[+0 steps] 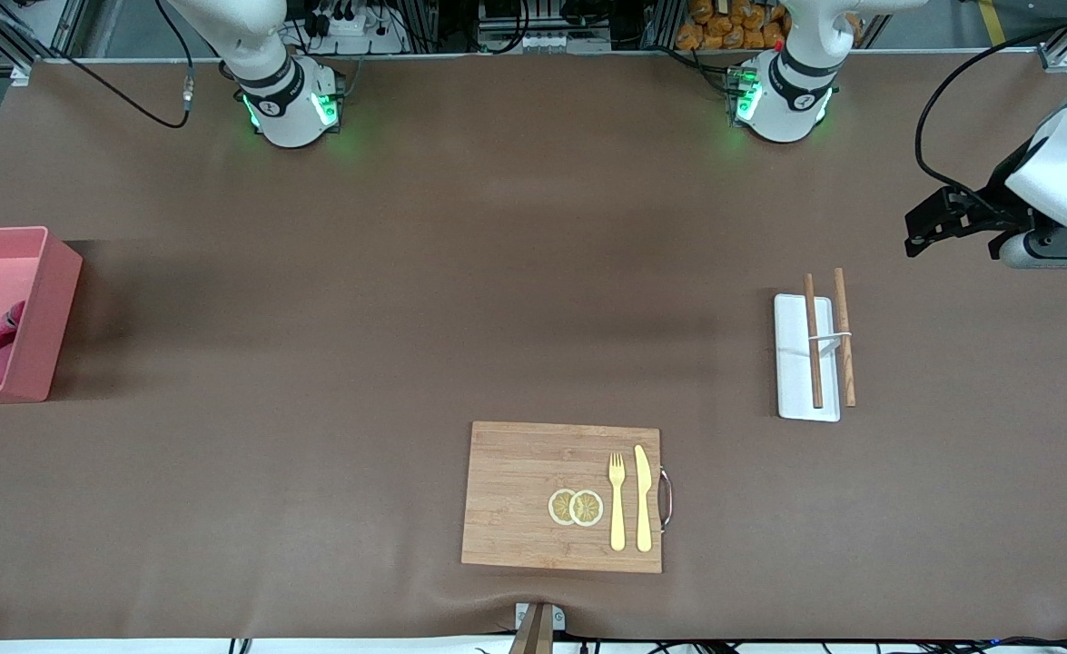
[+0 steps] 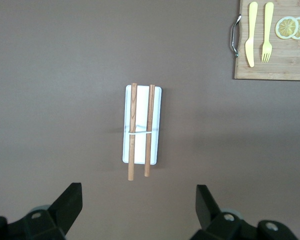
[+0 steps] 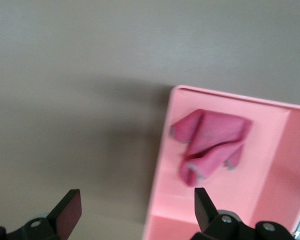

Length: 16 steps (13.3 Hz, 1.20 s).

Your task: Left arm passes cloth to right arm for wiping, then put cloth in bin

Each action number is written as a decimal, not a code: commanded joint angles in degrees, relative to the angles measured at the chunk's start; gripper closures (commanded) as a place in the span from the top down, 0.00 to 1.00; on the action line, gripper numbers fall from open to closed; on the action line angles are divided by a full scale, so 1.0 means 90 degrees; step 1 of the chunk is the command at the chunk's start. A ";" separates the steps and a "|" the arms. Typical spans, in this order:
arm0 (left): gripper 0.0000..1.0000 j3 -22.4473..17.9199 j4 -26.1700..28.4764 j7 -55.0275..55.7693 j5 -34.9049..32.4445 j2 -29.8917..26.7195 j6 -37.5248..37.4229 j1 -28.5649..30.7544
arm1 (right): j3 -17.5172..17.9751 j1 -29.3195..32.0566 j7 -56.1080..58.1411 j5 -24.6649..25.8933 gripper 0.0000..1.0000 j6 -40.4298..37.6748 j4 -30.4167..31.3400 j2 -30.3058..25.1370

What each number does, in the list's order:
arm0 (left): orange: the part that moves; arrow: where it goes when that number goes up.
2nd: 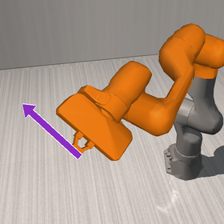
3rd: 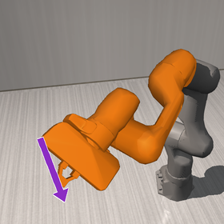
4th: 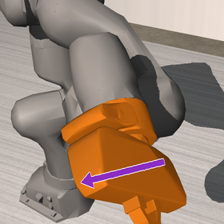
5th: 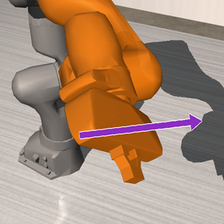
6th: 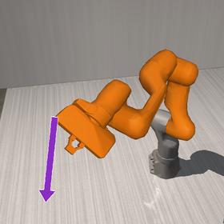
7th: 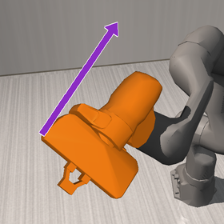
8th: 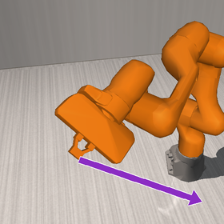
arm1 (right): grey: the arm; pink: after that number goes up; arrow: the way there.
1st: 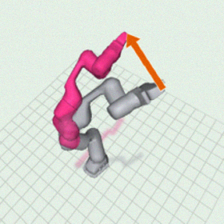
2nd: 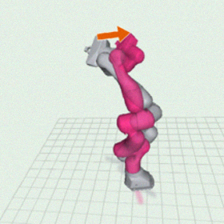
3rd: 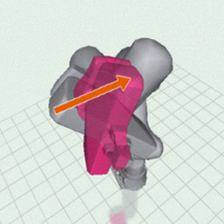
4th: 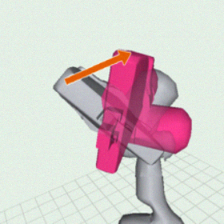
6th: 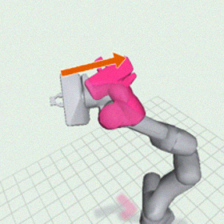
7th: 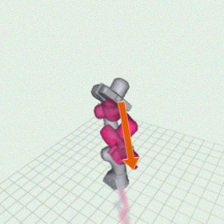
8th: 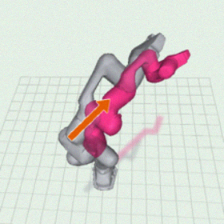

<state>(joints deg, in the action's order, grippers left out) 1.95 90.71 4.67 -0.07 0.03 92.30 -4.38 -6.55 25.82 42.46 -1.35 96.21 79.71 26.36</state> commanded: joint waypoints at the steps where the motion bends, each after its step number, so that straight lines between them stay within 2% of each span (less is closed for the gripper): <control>1: 1.00 0.0047 0.0156 0.0077 -0.0012 -0.0149 0.0097 0.0038 | 0.0005 -0.0727 -0.1488 0.0053 1.00 -0.0415 0.0254 -0.0340; 4: 1.00 0.0047 0.0146 0.0077 -0.0012 -0.0149 0.0097 0.0048 | 0.0015 -0.1597 -0.3238 -0.0025 1.00 -0.0632 0.0332 -0.0487; 6: 1.00 0.0047 0.0146 0.0077 -0.0012 -0.0149 0.0097 0.0048 | 0.0015 -0.1959 -0.3894 -0.0365 1.00 -0.0631 0.0400 -0.0516; 8: 1.00 0.0047 0.0146 0.0077 -0.0012 -0.0140 0.0097 0.0038 | 0.0015 -0.2330 -0.4480 -0.0708 1.00 -0.0428 0.0789 -0.0817; 10: 1.00 0.0047 0.0146 0.0077 -0.0002 -0.0140 0.0097 0.0048 | 0.0015 -0.2750 -0.5193 -0.0719 1.00 0.0147 0.1452 -0.1353; 13: 1.00 0.0047 0.0146 0.0077 -0.0012 -0.0140 0.0116 0.0048 | 0.0015 -0.2898 -0.5245 -0.0709 1.00 0.1046 0.2488 -0.2300; 16: 1.00 0.0038 0.0146 0.0058 -0.0012 -0.0120 0.0126 0.0048 | -0.0033 -0.2801 -0.4837 -0.0504 1.00 0.0806 0.2267 -0.2499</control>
<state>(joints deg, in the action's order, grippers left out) 1.95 90.82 4.67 -0.07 0.03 92.54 -4.36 -6.44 -0.18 -3.45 -6.40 103.84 98.31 7.04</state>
